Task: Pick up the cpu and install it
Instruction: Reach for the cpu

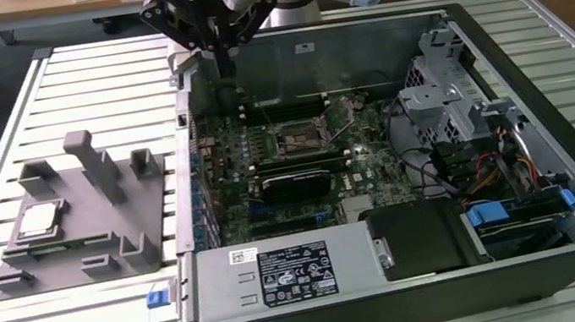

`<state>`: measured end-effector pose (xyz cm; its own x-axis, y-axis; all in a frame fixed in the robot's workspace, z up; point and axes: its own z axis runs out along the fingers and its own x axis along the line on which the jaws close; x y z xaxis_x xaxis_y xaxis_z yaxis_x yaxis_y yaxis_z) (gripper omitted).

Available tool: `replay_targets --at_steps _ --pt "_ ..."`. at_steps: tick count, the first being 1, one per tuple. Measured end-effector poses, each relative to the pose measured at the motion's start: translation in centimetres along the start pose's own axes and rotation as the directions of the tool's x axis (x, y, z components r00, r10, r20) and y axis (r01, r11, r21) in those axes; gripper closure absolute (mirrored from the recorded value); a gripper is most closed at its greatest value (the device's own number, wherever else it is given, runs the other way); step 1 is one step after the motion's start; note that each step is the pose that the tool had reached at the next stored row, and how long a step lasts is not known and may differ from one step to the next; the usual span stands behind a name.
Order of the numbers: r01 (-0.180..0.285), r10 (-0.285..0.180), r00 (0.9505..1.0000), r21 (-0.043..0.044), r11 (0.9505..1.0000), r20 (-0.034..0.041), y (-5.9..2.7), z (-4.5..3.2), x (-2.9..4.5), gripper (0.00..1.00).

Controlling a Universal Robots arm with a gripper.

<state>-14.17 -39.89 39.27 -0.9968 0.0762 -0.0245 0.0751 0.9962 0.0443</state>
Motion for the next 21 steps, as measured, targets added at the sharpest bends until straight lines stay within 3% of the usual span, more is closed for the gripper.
replay_targets --at_steps 21 --pt "0.000 0.000 1.0000 0.0000 1.0000 0.0000 -0.09 0.02 1.09 0.89"
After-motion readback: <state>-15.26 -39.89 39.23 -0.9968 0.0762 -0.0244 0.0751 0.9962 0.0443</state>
